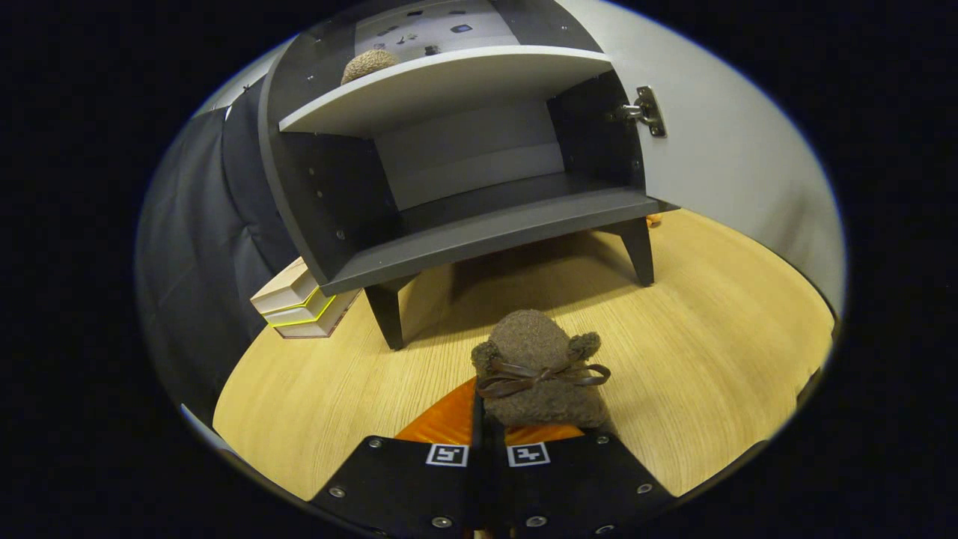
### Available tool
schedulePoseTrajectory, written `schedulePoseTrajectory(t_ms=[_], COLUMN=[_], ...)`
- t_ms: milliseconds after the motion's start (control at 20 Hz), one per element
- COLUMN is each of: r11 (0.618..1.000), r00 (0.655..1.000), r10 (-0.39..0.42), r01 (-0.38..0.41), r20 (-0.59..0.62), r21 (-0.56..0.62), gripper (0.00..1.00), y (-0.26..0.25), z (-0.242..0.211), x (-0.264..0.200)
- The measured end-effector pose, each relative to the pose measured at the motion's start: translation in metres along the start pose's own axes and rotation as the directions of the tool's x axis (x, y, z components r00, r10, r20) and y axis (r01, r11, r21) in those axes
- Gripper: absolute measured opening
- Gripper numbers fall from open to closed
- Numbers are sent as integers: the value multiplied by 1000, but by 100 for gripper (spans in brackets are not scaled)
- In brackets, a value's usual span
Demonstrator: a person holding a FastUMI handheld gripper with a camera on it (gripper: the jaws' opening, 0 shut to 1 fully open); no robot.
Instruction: Open the shoe cabinet door, grab the shoes and put them into the shoe cabinet, then close the shoe cabinet door.
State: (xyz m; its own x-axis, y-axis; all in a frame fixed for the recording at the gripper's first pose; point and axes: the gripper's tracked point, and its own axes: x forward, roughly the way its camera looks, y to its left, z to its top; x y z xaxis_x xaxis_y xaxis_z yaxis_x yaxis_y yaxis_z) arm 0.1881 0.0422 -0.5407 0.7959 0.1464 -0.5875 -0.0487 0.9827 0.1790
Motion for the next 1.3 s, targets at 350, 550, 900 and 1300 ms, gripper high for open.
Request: schedulePoseTrajectory(t_ms=[350,550,900,1300], r11=[999,997,988,985], r00=[995,982,954,952], r10=[-29,-38,-65,-32], r01=[33,49,103,82], r20=[99,183,294,303], r21=[-34,-54,-115,-153], gripper=[5,5,5,5], y=[16,30,35,32], z=[82,137,226,306], x=[-69,-107,-140,-104])
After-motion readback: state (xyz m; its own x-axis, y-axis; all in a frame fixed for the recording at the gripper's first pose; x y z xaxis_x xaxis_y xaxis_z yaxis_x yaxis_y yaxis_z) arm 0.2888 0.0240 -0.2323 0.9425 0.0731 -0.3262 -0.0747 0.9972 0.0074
